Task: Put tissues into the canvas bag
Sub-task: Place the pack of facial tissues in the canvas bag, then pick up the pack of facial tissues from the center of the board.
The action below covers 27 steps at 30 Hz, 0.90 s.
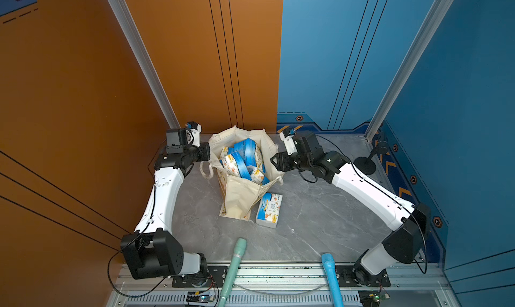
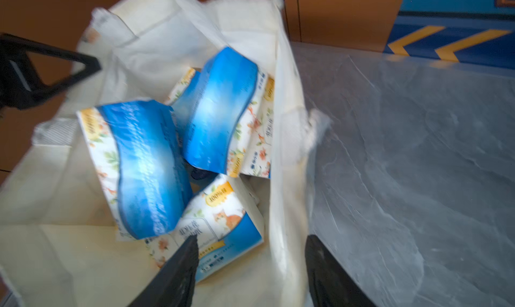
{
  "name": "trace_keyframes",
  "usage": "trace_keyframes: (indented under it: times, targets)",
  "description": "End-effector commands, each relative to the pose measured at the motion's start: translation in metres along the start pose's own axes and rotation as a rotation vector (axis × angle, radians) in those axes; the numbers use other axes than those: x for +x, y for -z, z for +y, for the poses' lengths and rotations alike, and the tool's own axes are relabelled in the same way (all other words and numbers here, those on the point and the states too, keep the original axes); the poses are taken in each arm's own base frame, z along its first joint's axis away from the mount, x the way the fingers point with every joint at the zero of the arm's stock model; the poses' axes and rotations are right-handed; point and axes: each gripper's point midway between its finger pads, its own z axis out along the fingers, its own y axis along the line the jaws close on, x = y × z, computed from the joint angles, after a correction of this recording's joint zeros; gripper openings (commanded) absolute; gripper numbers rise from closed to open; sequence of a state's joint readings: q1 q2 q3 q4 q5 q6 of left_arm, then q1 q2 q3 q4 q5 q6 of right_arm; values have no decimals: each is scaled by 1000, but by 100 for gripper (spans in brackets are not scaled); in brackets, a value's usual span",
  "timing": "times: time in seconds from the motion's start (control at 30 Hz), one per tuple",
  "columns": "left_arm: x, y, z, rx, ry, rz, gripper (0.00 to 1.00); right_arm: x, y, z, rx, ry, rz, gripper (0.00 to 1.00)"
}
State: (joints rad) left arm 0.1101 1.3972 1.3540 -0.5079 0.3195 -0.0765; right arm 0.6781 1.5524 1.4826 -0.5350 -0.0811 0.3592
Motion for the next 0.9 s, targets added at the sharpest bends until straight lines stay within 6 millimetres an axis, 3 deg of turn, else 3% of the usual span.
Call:
trace_keyframes:
  times: [0.0,0.2,0.33,0.43,0.53,0.7,0.87]
  targets:
    - [9,-7,0,19,23,33,0,-1,41,-22,82,-39,-97,63]
    - [10,-7,0,19,21,33,0,25,88,-57,168,-131,-206,59]
    - [10,-8,-1,17,20,35,0,72,78,-66,174,-191,-74,47]
    - [11,-8,-1,13,12,36,0,111,54,-55,138,-211,35,41]
    - [12,-9,-3,13,8,39,0,141,29,-24,70,-188,122,36]
    - [12,-9,-3,11,5,38,0,161,-1,28,-37,-139,180,26]
    - [12,-9,-2,8,4,39,0,170,-25,65,-102,-92,226,18]
